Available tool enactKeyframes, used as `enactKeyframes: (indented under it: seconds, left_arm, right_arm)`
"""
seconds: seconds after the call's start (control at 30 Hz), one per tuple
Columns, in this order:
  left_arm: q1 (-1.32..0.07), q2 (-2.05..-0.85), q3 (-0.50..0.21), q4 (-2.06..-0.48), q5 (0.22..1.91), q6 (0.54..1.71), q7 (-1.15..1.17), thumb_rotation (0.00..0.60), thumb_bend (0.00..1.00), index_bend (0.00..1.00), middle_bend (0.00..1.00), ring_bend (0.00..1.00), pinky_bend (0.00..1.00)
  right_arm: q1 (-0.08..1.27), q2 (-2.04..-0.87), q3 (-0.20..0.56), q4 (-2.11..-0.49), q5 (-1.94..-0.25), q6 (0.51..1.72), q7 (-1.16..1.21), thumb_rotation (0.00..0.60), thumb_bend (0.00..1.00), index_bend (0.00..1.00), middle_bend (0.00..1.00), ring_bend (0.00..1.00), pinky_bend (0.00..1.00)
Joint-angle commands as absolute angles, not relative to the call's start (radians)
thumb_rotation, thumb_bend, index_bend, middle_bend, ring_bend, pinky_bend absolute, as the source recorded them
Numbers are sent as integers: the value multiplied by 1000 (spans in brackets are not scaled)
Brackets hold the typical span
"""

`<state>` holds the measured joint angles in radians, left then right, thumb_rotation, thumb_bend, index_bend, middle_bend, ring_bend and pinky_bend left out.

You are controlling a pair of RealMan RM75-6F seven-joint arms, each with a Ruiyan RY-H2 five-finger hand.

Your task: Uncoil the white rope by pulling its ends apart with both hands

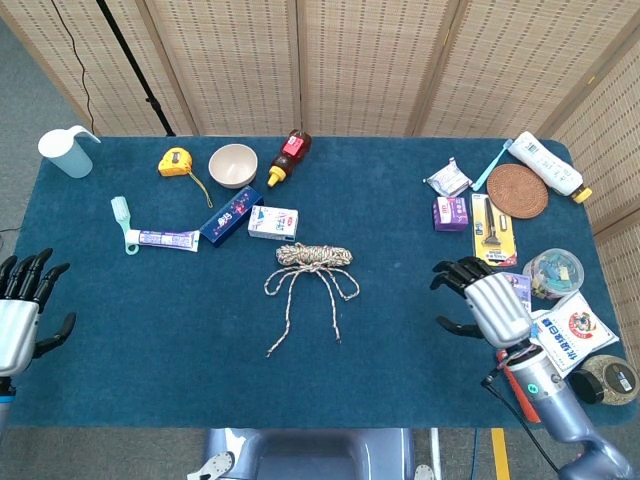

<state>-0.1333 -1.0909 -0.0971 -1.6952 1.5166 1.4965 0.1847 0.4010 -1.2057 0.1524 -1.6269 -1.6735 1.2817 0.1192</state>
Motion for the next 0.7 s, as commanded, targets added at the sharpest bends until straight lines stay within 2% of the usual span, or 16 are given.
enactKeyframes:
  seconds: [0.03, 0.4, 0.7]
  left_arm:
    - [-140, -1085, -102, -1704, 1511, 1489, 193, 525, 337, 176, 64, 85, 8]
    - [-159, -1068, -115, -1724, 1489, 1472, 212, 526, 337, 176, 64, 85, 8]
    - [-176, -1061, -116, -1729, 1467, 1444, 224, 525, 338, 176, 64, 88, 8]
  right_arm:
    - [448, -1230, 160, -1624, -1688, 1239, 144, 600, 196, 420, 316, 378, 246]
    - [583, -1315, 145, -1577, -1722, 1120, 207, 600, 198, 436, 299, 378, 246]
    - [704, -1429, 125, -1448, -1747, 1038, 250, 600, 198, 449, 294, 378, 246]
